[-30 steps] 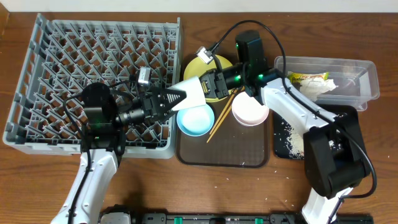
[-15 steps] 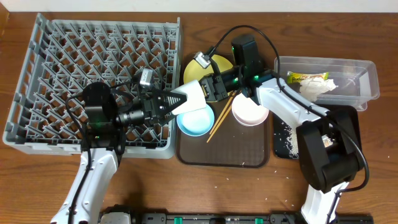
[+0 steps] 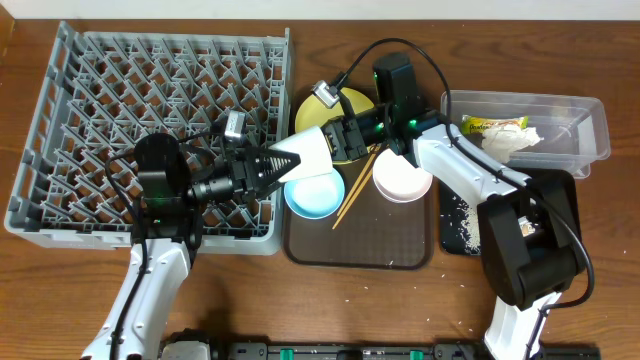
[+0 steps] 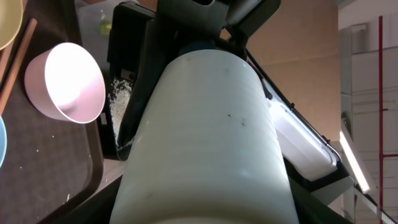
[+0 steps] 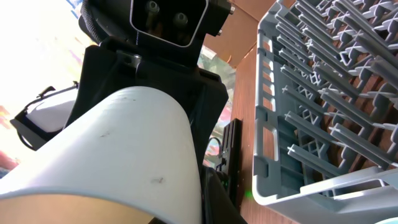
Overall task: Sort waste into correct bins and load items into the dishwasher
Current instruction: 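Hand the white cup from the right gripper to the left gripper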
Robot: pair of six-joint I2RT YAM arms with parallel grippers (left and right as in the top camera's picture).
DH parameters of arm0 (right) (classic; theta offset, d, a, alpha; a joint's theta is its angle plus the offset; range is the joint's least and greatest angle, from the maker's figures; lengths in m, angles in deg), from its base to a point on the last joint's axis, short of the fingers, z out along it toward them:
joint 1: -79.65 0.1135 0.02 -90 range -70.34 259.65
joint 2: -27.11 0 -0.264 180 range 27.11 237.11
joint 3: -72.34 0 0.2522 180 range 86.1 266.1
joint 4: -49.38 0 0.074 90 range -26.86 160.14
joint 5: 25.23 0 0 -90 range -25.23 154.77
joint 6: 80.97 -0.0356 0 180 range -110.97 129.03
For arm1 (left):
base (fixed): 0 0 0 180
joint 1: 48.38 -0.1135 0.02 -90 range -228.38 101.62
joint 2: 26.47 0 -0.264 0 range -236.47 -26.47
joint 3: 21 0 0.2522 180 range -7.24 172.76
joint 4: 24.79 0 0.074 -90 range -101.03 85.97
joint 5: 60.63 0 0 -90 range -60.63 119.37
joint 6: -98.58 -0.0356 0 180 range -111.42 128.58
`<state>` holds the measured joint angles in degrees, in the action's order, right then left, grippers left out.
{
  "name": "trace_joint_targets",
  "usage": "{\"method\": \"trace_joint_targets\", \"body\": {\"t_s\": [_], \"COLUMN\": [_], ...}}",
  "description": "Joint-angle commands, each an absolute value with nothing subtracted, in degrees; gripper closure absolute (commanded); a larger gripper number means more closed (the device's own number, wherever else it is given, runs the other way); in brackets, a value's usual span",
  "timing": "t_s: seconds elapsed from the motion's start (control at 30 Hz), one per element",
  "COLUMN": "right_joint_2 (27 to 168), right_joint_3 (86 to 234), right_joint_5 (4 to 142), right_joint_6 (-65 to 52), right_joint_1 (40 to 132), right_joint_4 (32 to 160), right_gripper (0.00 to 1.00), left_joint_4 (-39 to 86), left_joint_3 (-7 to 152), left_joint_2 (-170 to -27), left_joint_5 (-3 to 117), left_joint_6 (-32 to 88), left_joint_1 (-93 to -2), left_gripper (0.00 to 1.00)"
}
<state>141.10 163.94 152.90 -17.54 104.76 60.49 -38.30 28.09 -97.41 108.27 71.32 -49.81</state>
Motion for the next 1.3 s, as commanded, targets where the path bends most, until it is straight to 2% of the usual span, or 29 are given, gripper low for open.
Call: {"method": "trace_joint_targets", "body": {"t_s": [0.0, 0.07, 0.17, 0.27, 0.3, 0.47, 0.57, 0.6, 0.63, 0.7, 0.77, 0.87, 1.13, 1.27], "right_joint_2": [141.9, 141.9, 141.9, 141.9, 141.9, 141.9, 141.9, 141.9, 141.9, 141.9, 141.9, 141.9, 141.9, 141.9], "right_joint_3": [163.9, 163.9, 163.9, 163.9, 163.9, 163.9, 163.9, 163.9, 163.9, 163.9, 163.9, 163.9, 163.9, 163.9], "right_joint_5": [153.8, 154.0, 154.0, 154.0, 154.0, 154.0, 154.0, 154.0, 154.0, 154.0, 154.0, 154.0, 154.0, 154.0], "right_joint_6": [-16.7, -16.7, -16.7, -16.7, -16.7, -16.7, -16.7, -16.9, -17.4, -19.5, -22.3, -26.1, -25.6, -24.8], "right_joint_1": [106.0, 106.0, 106.0, 106.1, 106.1, 106.1, 106.1, 106.1, 106.1, 106.1, 106.1, 106.1, 107.0, 107.2], "right_joint_4": [60.8, 60.8, 60.8, 60.7, 60.7, 60.7, 60.3, 59.7, 59.0, 56.7, 53.1, 48.4, 48.4, 48.8], "right_gripper": [0.99, 0.99, 0.99, 0.99, 0.99, 0.99, 0.99, 0.99, 0.99, 0.99, 0.99, 0.99, 0.99, 0.99], "left_joint_4": [-39.5, -39.5, -39.5, -39.4, -39.4, -39.4, -39.4, -39.4, -39.4, -39.4, -39.4, -39.4, -39.4, -39.4], "left_joint_3": [28.9, 28.9, 28.9, 28.9, 28.9, 28.9, 28.9, 28.9, 28.9, 28.9, 28.9, 28.9, 28.9, 28.9], "left_joint_2": [-97.0, -97.0, -97.0, -97.0, -97.0, -97.0, -97.0, -97.0, -97.0, -97.0, -97.0, -97.0, -97.0, -97.0], "left_joint_5": [103.0, 101.8, 100.6, 100.5, 100.5, 100.7, 101.1, 101.4, 102.1, 103.3, 104.4, 105.3, 105.4, 105.4], "left_joint_6": [70.3, 70.2, 69.9, 69.9, 69.9, 69.9, 69.9, 69.9, 69.9, 69.9, 69.9, 69.9, 69.9, 69.9], "left_joint_1": [-50.0, -50.0, -50.0, -50.0, -50.0, -50.0, -49.9, -49.9, -49.9, -49.9, -49.9, -49.9, -49.9, -49.9], "left_gripper": [0.29, 0.20, 0.14, 0.14, 0.16, 0.45, 0.51, 0.49, 0.31, 0.18, 0.15, 0.15, 0.17, 0.28]}}
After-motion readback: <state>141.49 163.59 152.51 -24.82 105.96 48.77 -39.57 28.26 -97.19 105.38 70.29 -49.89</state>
